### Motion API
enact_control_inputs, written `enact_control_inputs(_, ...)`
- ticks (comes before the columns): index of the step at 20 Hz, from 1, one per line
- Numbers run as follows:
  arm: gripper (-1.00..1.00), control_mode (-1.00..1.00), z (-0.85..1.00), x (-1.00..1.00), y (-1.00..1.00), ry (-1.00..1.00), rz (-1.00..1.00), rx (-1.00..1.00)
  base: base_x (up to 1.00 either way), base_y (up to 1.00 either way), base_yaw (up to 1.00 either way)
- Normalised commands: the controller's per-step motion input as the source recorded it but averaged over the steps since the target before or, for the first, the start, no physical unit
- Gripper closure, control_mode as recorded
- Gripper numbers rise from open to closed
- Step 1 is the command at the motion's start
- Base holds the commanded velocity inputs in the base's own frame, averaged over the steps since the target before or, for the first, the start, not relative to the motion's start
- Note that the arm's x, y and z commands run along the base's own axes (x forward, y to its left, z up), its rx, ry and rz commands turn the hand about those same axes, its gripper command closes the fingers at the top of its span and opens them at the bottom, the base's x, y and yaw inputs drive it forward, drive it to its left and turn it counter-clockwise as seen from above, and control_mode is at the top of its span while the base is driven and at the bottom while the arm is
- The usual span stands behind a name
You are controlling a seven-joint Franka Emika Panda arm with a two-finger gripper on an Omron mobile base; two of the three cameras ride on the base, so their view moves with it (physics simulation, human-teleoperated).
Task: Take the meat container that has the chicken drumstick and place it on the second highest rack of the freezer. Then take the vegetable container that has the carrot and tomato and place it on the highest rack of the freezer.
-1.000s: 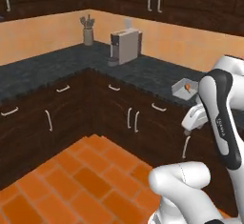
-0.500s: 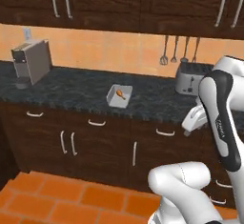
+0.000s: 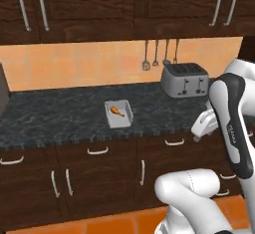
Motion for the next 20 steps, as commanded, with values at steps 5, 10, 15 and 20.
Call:
enact_control_inputs(5,-1.00,1.00,0.00,0.00,0.00,0.00,0.00,0.00,0.61,0.78,-0.50)
enact_control_inputs(10,-1.00,1.00,0.00,0.00,0.00,0.00,0.00,0.00,0.53,0.53,-0.41)
enact_control_inputs(15,-1.00,-1.00,-0.18,0.05,0.38,0.00,-0.14,-0.05,0.09,0.50,-0.21)
enact_control_inputs(20,-1.00,-1.00,-0.55,0.58,0.32,0.00,-0.52,-0.05,0.00,0.00,0.00)
